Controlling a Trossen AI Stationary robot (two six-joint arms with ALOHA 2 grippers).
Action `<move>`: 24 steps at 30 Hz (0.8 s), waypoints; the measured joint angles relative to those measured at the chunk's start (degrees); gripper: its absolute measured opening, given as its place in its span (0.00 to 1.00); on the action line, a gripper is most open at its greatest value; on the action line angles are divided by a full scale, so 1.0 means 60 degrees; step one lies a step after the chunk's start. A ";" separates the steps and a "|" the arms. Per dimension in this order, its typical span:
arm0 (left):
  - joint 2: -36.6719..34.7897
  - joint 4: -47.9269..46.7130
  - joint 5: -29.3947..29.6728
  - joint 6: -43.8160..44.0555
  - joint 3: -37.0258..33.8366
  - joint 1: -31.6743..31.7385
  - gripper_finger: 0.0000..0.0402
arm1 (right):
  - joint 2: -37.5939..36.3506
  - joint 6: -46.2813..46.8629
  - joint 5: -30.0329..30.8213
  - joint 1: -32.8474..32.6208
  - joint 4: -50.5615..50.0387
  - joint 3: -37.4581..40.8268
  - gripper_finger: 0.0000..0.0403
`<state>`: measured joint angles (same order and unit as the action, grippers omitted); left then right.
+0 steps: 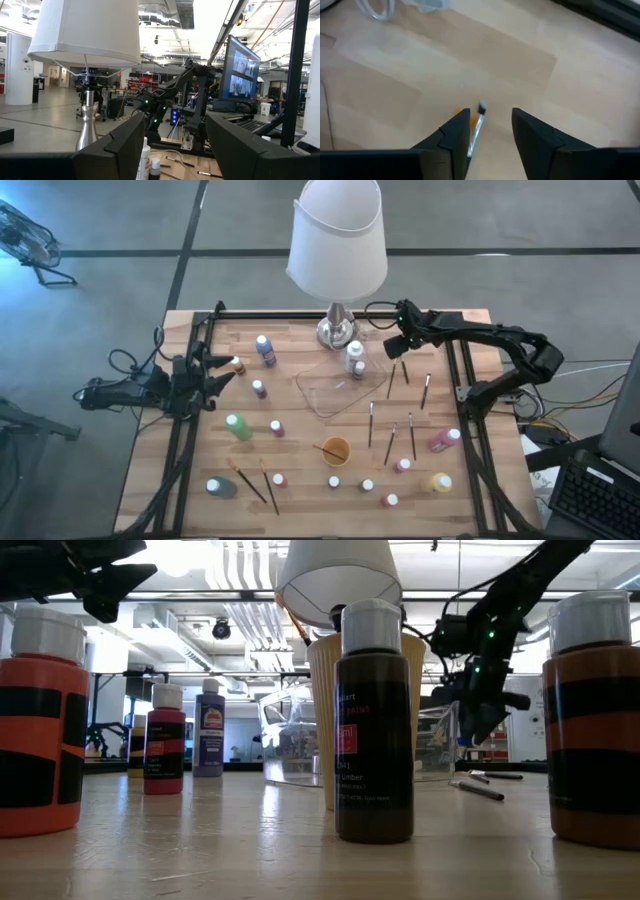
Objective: Pick & Place Paint Supplies
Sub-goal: Put the black paint brush into the yellow cup
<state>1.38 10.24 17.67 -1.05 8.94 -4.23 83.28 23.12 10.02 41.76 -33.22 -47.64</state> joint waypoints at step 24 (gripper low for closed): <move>0.0002 -0.0004 0.0000 -0.0002 0.0002 0.0001 0.54 | 0.1999 -0.0203 -0.0350 0.0455 0.0794 -0.0062 0.23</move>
<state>1.39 10.22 17.67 -1.06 8.95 -4.23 95.27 21.90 7.92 44.49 -28.46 -48.01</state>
